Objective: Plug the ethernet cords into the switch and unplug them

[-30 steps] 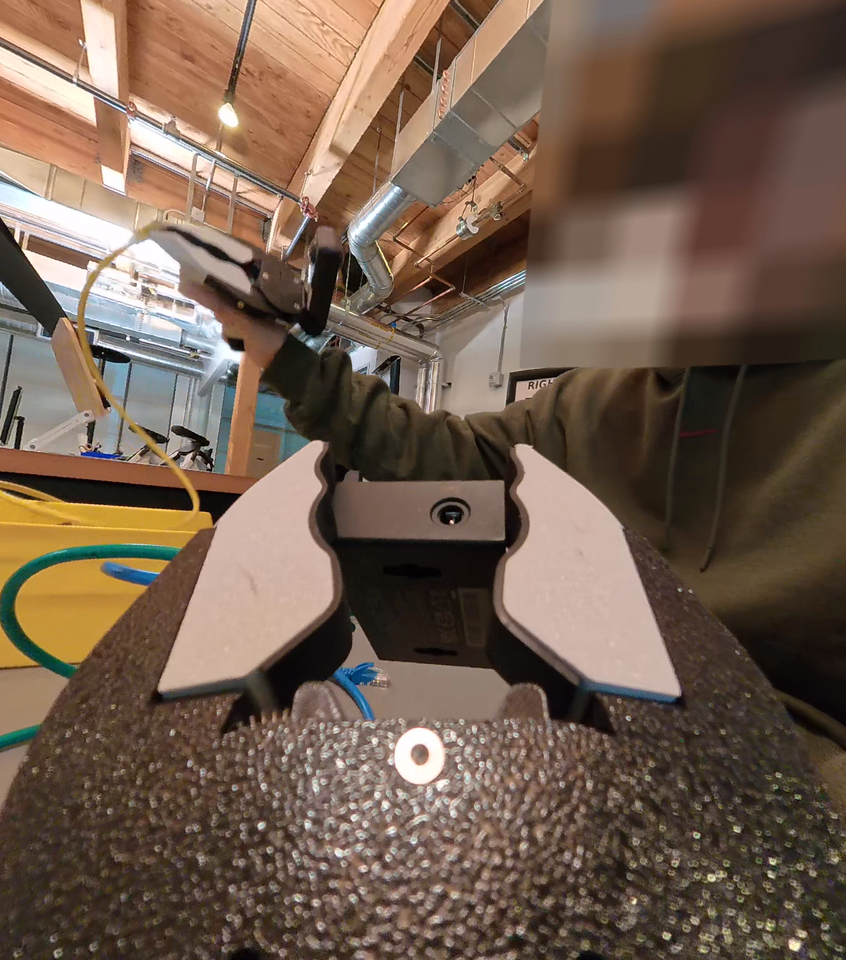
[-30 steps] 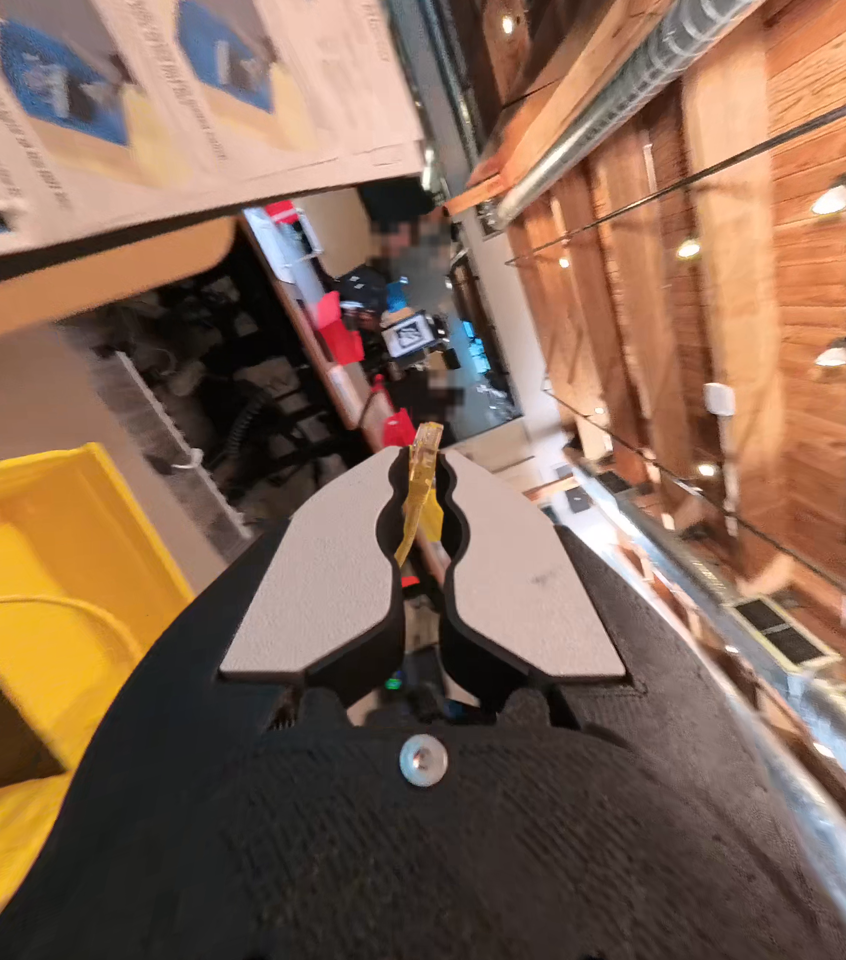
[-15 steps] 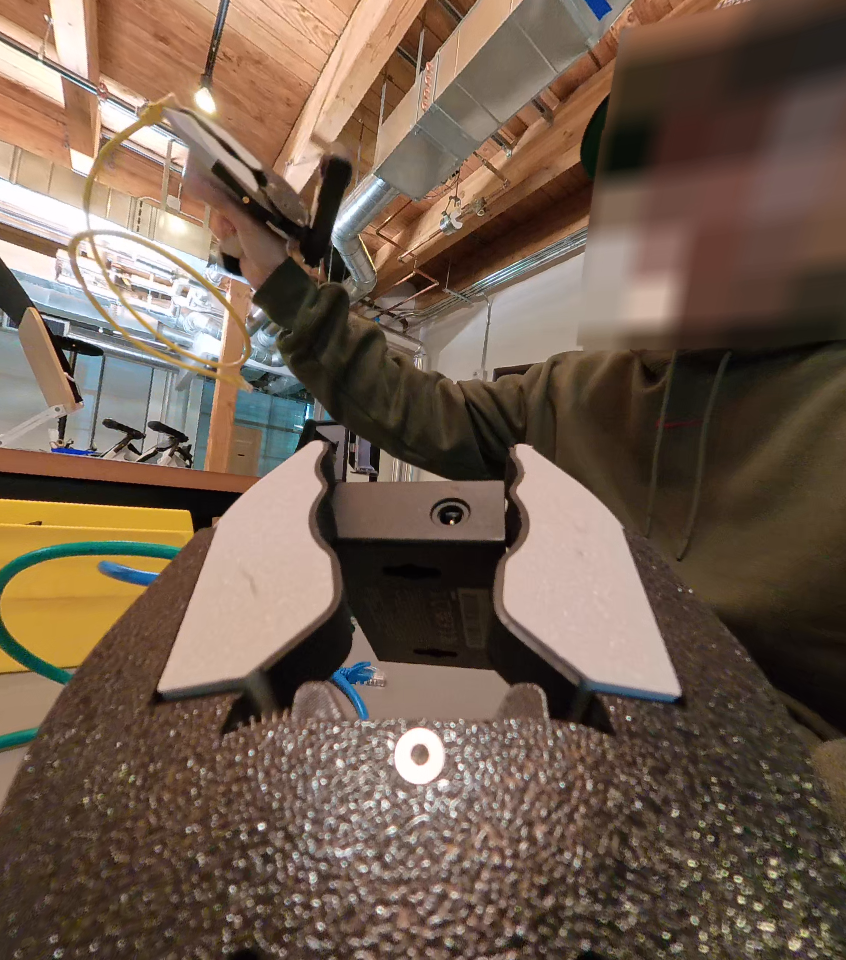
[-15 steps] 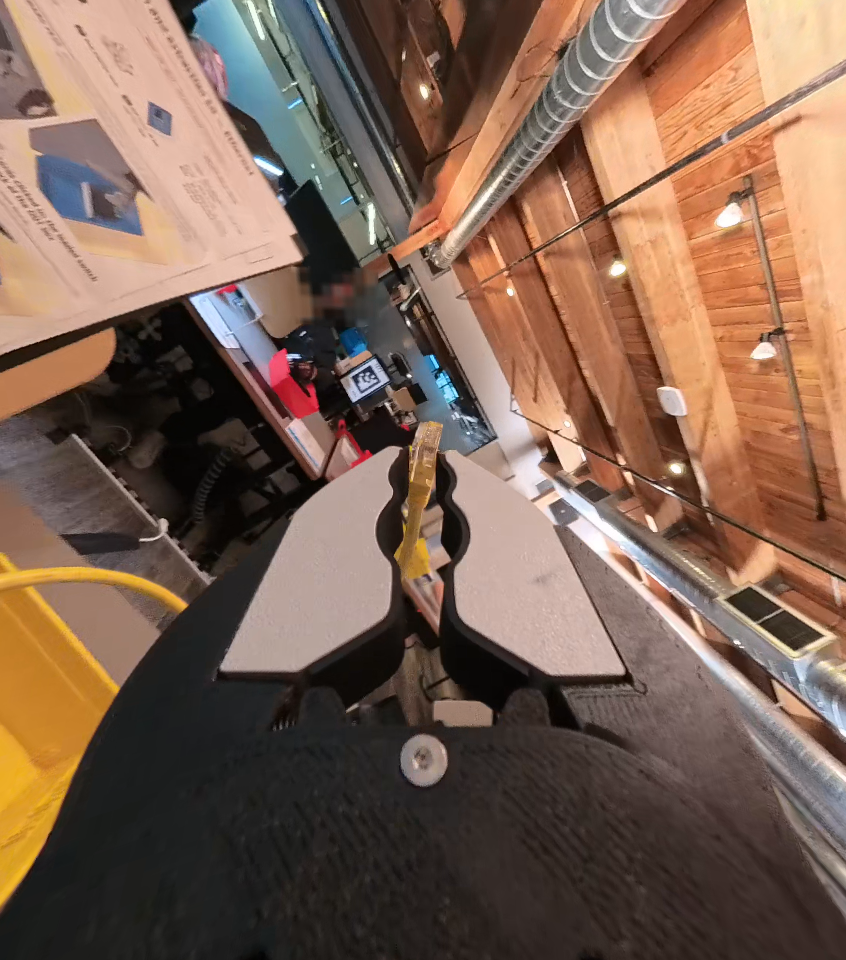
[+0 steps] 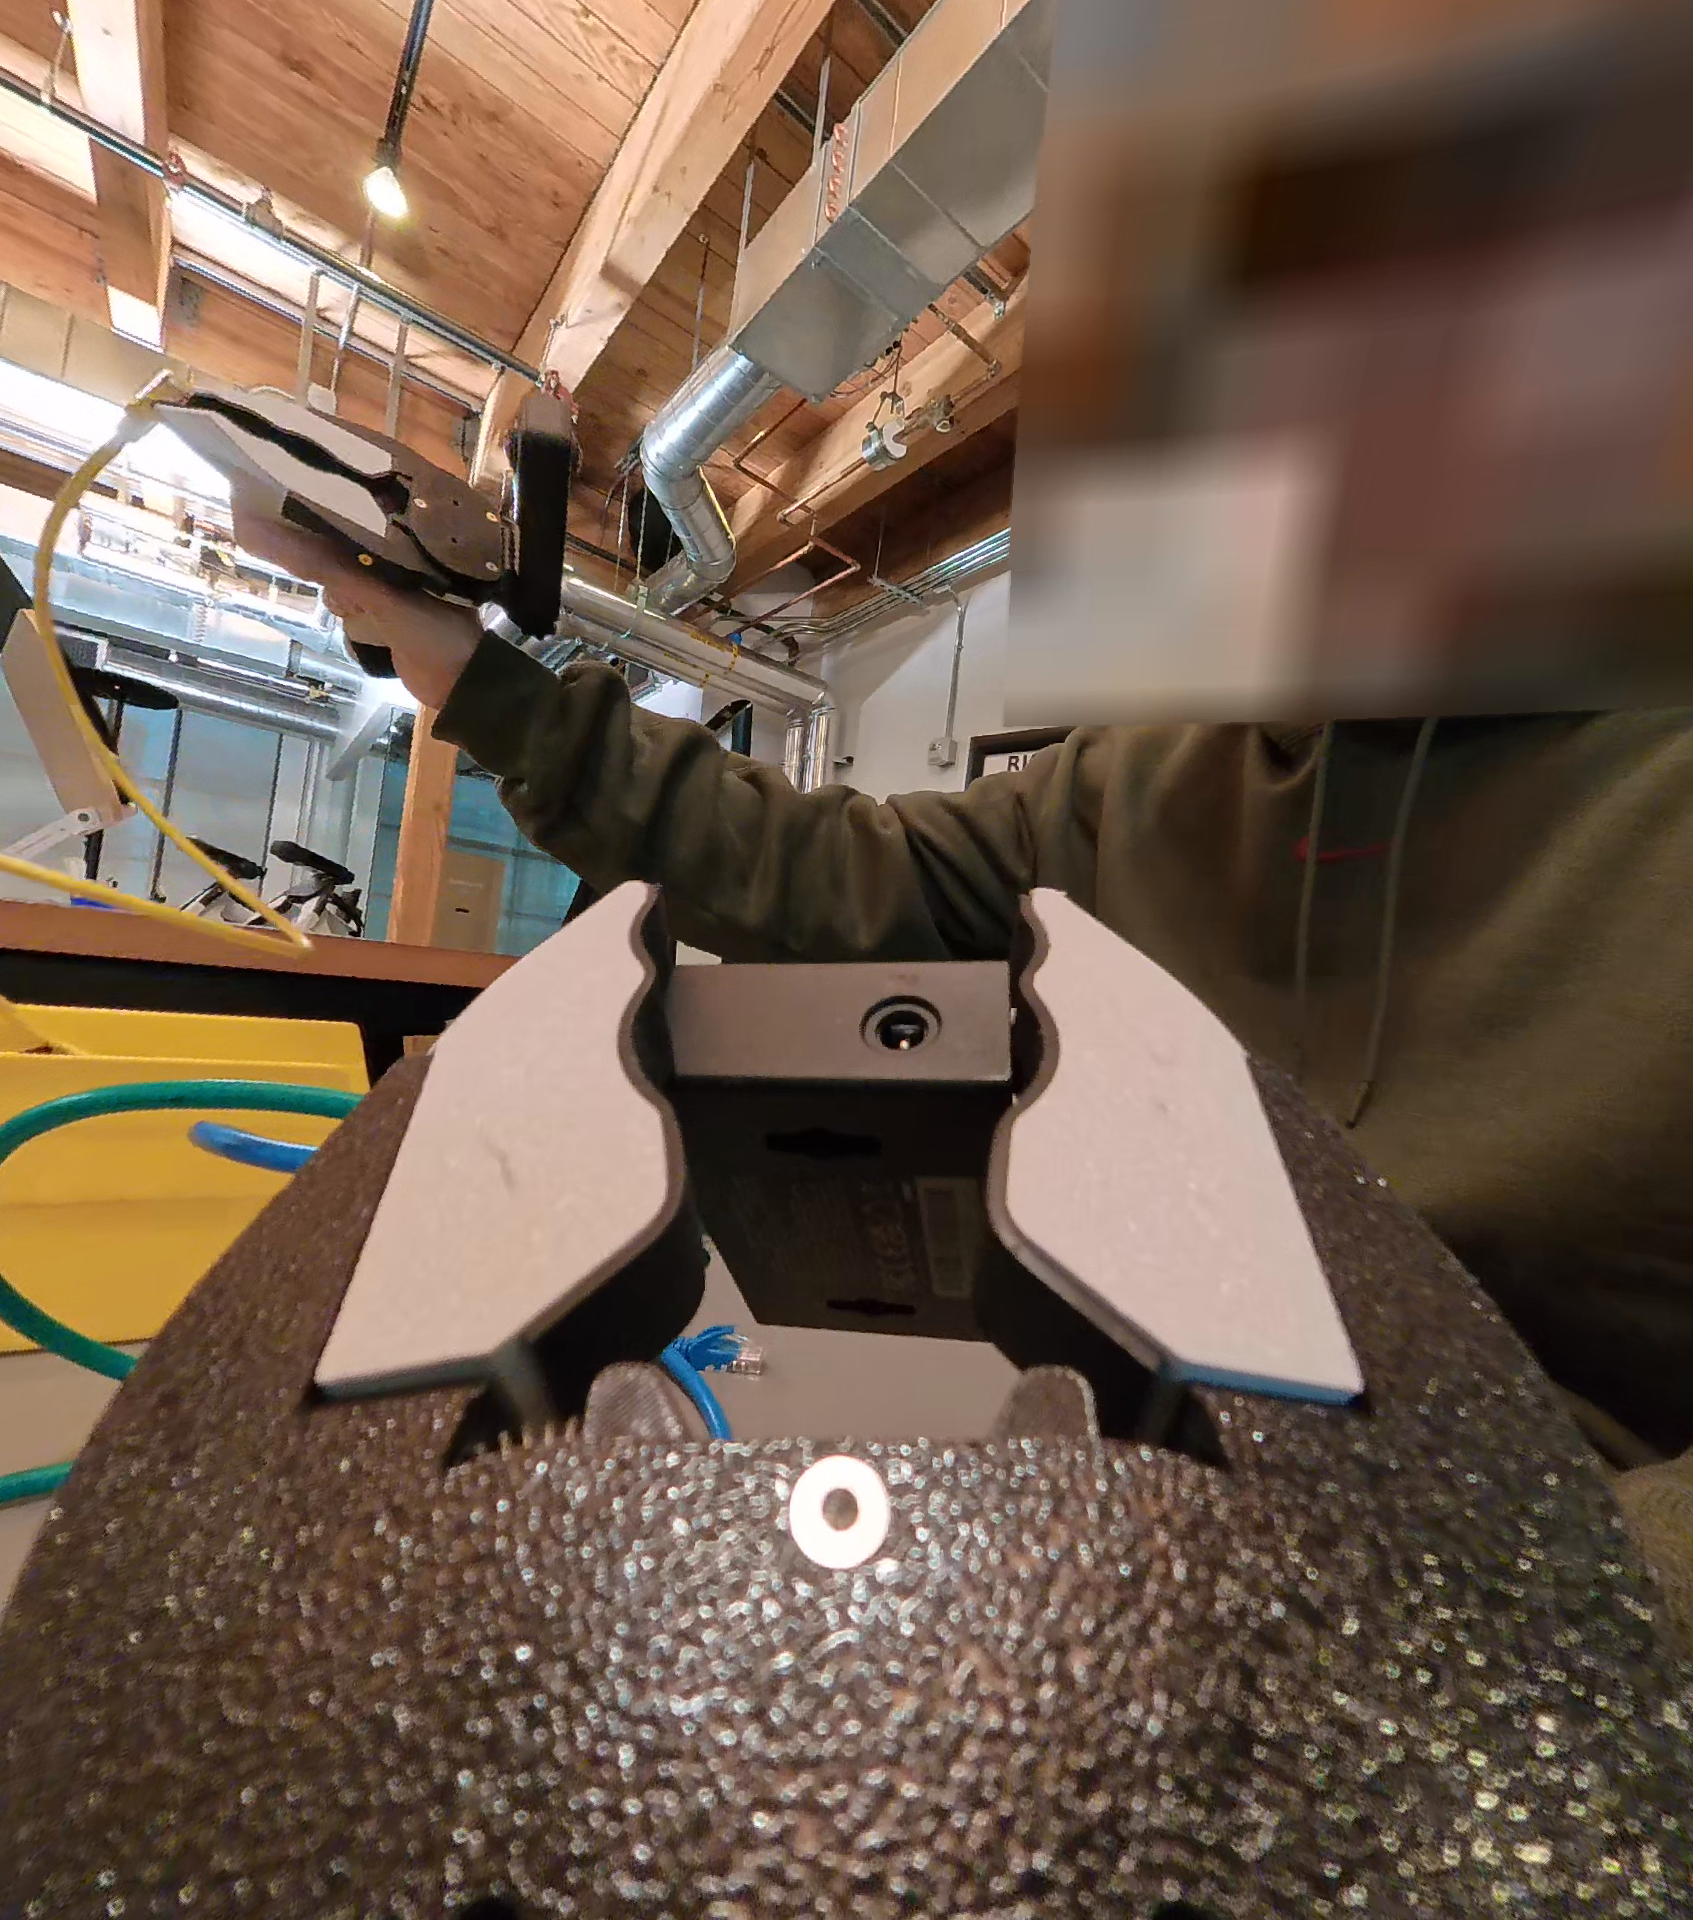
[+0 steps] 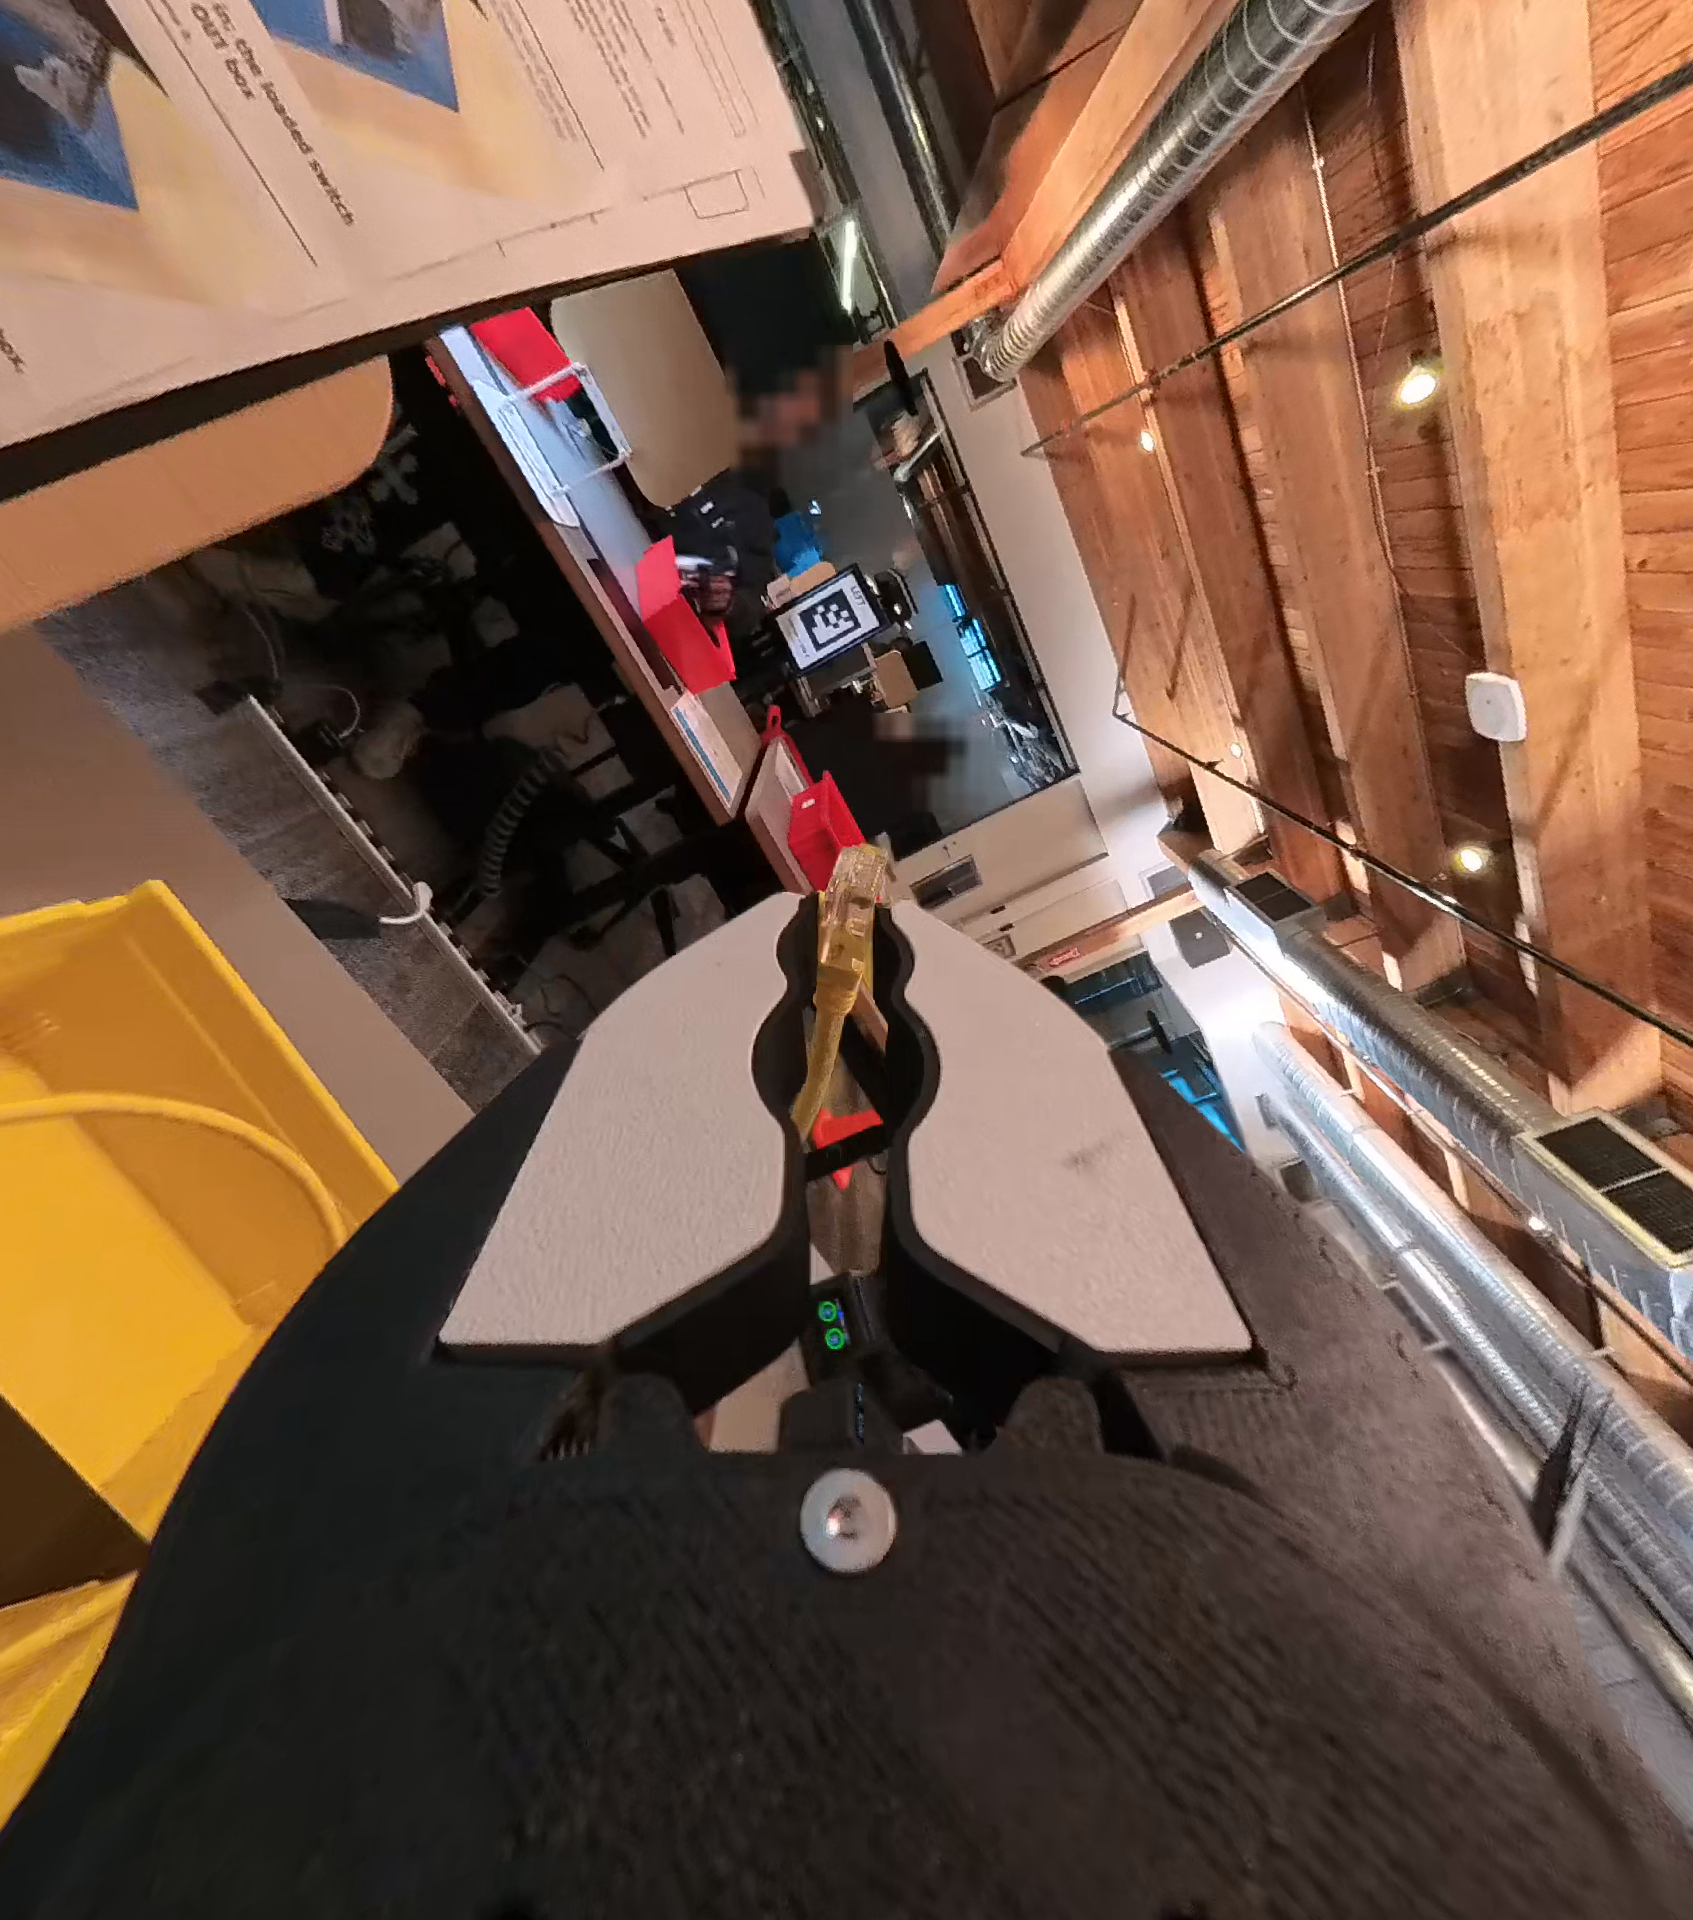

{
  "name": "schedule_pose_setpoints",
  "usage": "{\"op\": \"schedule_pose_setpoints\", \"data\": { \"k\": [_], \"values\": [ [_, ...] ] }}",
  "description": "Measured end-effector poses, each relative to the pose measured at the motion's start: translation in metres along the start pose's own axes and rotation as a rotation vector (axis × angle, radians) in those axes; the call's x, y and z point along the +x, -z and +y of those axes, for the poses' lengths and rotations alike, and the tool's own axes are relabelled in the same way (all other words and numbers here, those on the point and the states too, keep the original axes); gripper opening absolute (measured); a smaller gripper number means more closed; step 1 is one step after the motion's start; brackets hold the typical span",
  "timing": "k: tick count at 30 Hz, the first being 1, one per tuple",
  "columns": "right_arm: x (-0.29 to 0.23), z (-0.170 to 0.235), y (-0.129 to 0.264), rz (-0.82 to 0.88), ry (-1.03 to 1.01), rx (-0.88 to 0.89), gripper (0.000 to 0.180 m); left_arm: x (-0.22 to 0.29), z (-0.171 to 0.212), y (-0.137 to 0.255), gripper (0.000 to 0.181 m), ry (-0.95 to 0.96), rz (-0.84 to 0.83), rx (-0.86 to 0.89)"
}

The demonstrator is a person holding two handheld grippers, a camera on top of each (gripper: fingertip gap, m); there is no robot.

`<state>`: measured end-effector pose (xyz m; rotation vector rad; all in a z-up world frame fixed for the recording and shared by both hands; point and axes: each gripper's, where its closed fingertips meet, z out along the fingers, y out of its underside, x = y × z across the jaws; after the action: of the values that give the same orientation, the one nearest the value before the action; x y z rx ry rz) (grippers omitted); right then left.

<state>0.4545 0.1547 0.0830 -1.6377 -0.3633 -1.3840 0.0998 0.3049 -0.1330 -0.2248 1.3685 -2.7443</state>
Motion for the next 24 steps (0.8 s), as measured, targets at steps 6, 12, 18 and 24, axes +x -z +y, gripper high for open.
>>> {"op": "schedule_pose_setpoints", "data": {
  "k": [6,12,18,24],
  "values": [
    [-0.049,0.009,0.002,-0.077,-0.032,0.008,0.010,0.001,0.001,0.000,0.062,0.004,0.005,-0.004],
    [-0.133,0.016,0.015,-0.168,-0.029,0.060,0.010,0.002,0.001,-0.001,0.062,0.005,0.011,-0.002],
    [-0.204,0.020,0.034,-0.288,0.142,0.085,0.011,0.002,0.000,0.000,0.062,0.004,0.013,0.002],
    [-0.277,0.053,0.058,-0.451,0.342,0.010,0.012,0.002,0.000,0.000,0.062,0.004,0.013,0.003]
  ]
}}
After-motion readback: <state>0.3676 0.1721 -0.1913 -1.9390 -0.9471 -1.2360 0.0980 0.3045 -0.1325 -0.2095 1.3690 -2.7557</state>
